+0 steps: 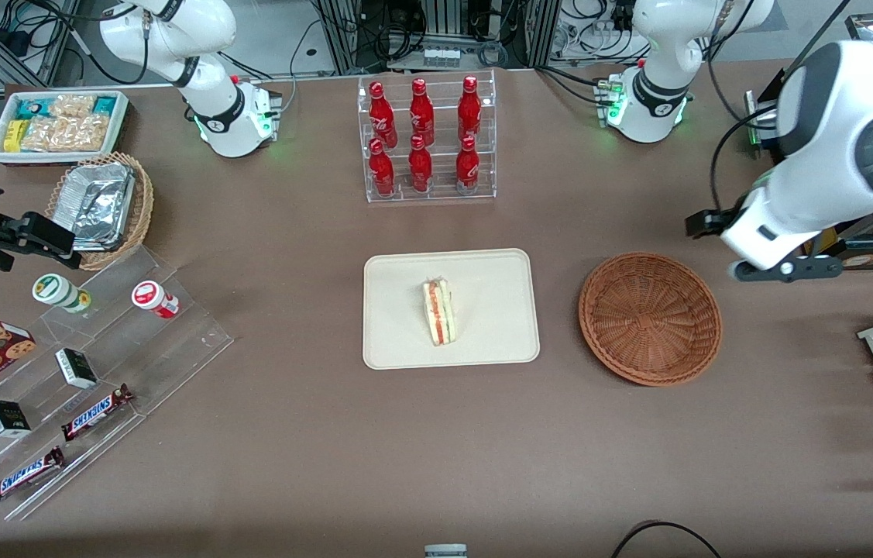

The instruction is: Place sandwich from basket to tray

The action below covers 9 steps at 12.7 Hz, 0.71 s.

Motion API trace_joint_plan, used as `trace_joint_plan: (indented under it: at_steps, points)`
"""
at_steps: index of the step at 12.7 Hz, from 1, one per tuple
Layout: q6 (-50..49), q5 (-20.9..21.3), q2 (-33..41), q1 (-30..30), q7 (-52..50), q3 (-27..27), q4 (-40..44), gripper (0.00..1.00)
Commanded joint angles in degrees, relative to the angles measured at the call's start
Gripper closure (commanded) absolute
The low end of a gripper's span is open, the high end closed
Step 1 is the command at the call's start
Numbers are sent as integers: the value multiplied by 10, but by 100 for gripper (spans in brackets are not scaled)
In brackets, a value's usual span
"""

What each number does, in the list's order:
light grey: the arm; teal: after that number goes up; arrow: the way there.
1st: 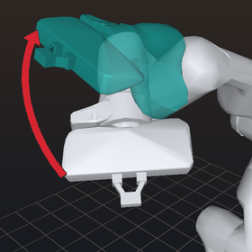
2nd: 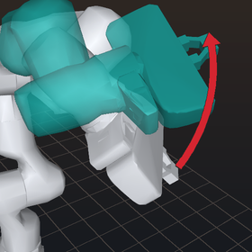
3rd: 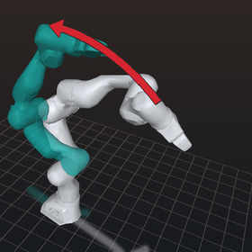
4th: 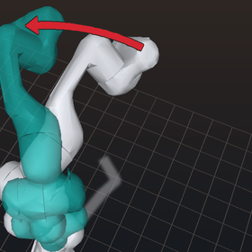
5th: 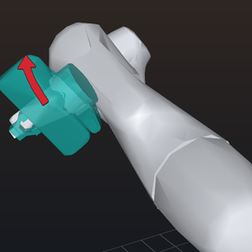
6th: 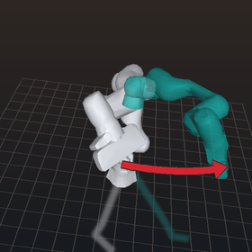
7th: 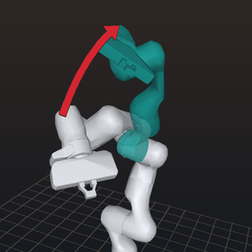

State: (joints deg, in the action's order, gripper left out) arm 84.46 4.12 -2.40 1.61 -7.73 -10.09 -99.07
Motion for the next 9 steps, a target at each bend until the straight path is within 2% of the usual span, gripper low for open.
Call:
trace_joint_plan:
  at_steps: [1,9]
  points:
    - [-28,-13,36,-51,47,83,-10,0]
    - [-46,-14,52,-53,48,128,19,0]
